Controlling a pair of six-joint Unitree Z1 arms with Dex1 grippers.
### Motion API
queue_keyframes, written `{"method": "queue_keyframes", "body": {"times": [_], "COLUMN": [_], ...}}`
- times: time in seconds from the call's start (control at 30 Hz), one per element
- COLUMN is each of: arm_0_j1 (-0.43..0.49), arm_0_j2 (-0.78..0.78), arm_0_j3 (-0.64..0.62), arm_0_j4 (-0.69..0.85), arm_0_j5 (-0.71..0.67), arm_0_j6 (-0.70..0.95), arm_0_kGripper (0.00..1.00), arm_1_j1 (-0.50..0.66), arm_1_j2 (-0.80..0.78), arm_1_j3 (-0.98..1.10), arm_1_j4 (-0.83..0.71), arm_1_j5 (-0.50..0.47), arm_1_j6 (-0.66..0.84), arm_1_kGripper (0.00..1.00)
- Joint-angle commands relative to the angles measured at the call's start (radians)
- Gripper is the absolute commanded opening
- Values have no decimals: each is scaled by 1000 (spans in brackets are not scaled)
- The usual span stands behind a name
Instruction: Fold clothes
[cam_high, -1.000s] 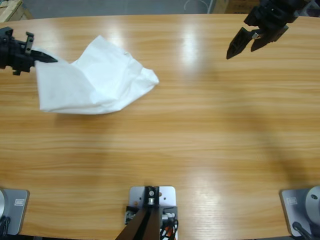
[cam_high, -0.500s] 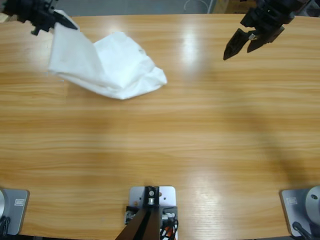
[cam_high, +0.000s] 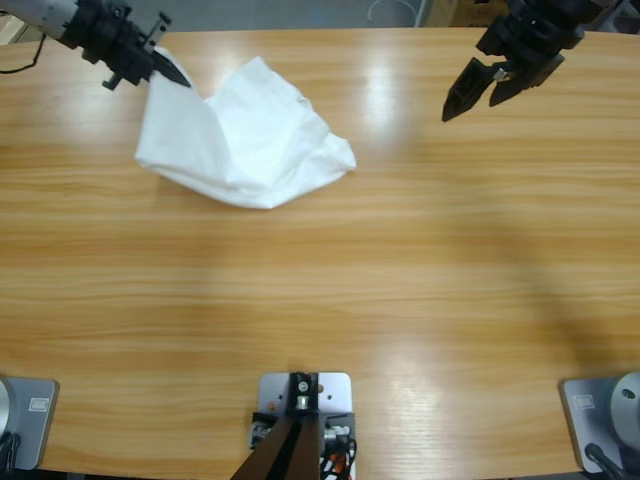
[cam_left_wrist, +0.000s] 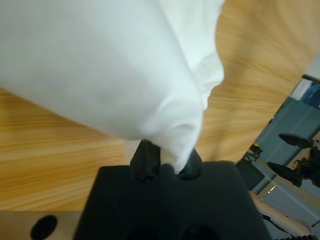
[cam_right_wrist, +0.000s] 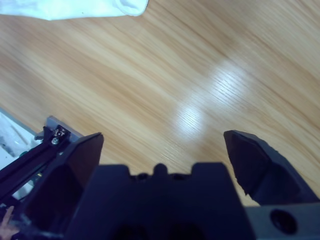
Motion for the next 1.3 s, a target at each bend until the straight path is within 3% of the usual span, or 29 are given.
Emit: {"method": "queue_keyframes", "body": {"times": [0.03, 0.53, 0.6, 0.63, 0.87, 1.1, 1.3], "arm_0_j1": [-58, -123, -127, -128, -136, -147, -166], "arm_0_j2": [183, 460, 486, 498, 608, 654, 716], "arm_0_j3": [-158, -650, -716, -749, -1002, -1075, -1212], "arm_0_j4": [109, 397, 428, 442, 589, 617, 629], "arm_0_j5": [-2, -29, -25, -21, -11, -13, -17], "arm_0_j6": [15, 67, 71, 73, 114, 135, 142], "arm_0_kGripper": [0, 25, 828, 972, 996, 996, 1000], "arm_1_j1": [19, 53, 56, 57, 73, 80, 83], "arm_1_j2": [59, 56, 58, 59, 63, 59, 58], "arm_1_j3": [34, 53, 59, 60, 67, 79, 89], "arm_1_j4": [-9, -9, -9, -10, -12, -12, -15], "arm_1_j5": [14, 18, 18, 18, 25, 32, 33], "arm_1_j6": [-13, -15, -15, -16, -18, -19, -21], "arm_1_kGripper": [987, 987, 987, 987, 987, 987, 987]}}
